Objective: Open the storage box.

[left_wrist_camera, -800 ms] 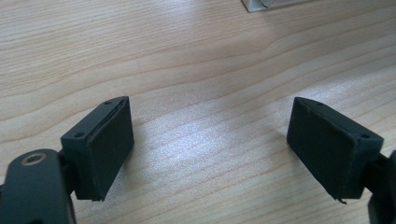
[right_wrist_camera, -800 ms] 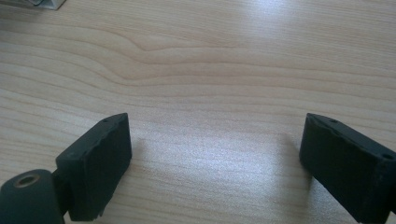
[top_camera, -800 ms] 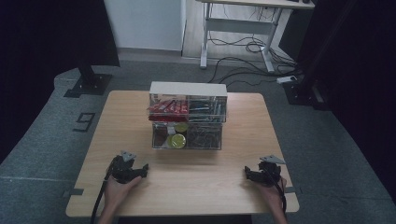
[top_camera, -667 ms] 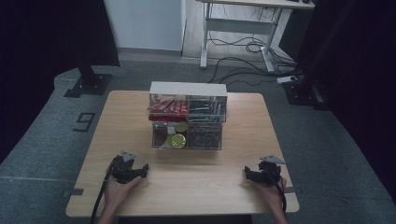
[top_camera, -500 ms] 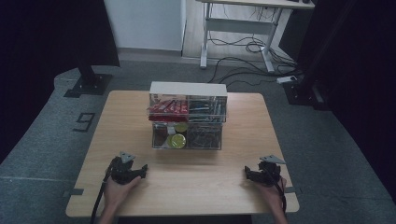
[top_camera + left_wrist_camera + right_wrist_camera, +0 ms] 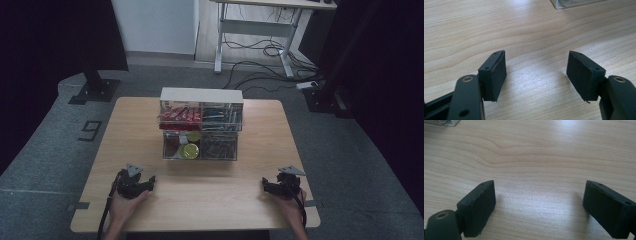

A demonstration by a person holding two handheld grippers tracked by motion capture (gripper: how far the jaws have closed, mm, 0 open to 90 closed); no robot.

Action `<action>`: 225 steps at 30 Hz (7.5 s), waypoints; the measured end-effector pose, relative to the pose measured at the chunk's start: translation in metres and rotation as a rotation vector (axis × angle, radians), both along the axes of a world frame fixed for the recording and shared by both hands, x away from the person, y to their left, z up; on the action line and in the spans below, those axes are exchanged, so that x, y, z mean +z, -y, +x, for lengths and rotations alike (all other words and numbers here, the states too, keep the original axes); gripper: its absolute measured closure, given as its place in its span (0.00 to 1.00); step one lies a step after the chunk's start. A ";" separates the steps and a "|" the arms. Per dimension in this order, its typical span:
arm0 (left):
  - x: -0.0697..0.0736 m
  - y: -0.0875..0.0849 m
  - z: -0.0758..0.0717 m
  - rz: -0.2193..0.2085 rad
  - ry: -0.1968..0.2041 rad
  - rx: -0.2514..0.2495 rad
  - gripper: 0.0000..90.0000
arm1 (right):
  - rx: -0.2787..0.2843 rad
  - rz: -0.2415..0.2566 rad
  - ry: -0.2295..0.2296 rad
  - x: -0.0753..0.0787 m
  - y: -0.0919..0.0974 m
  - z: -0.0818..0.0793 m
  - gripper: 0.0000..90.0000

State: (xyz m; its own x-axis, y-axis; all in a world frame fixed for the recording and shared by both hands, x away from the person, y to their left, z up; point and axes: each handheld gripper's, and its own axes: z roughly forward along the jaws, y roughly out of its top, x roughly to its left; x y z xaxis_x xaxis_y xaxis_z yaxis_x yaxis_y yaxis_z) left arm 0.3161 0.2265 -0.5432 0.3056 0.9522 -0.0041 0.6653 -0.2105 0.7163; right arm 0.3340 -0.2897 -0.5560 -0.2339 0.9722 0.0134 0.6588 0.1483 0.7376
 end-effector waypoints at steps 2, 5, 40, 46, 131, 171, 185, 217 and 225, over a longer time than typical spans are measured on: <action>0.000 -0.001 -0.001 -0.004 -0.003 -0.001 0.39 | 0.000 0.000 0.000 0.000 0.000 0.000 0.13; 0.002 -0.003 -0.002 -0.011 0.005 0.007 0.40 | -0.001 0.000 0.001 0.000 0.000 0.000 0.13; 0.042 -0.014 -0.025 -0.120 0.099 0.020 1.00 | -0.005 0.001 0.003 0.000 0.000 0.000 0.15; 0.053 -0.007 -0.029 -0.119 0.121 0.002 1.00 | -0.007 0.002 0.003 0.000 0.000 0.000 0.15; 0.171 0.034 0.003 -0.299 0.181 -0.199 1.00 | -0.011 0.001 0.006 0.000 0.001 0.000 0.16; 0.191 0.065 0.042 -0.307 0.141 -0.251 1.00 | -0.009 0.000 0.004 0.000 0.001 0.000 0.16; 0.199 0.068 0.048 -0.292 0.149 -0.253 1.00 | -0.010 0.001 0.004 0.000 0.001 0.000 0.16; 0.231 0.063 0.060 -0.329 0.186 -0.251 1.00 | -0.008 -0.001 0.007 0.000 0.001 0.000 0.16; 0.235 0.065 0.063 -0.335 0.195 -0.250 1.00 | -0.009 0.001 0.005 0.000 0.001 0.000 0.16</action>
State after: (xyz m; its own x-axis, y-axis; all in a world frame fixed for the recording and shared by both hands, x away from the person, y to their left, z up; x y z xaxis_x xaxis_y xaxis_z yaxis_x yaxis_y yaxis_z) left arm 0.3789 0.1619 -0.3084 0.5512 0.8052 -0.2187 0.4697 -0.0828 0.8789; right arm 0.3340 -0.2904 -0.5556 -0.2248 0.9743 0.0128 0.6561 0.1416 0.7412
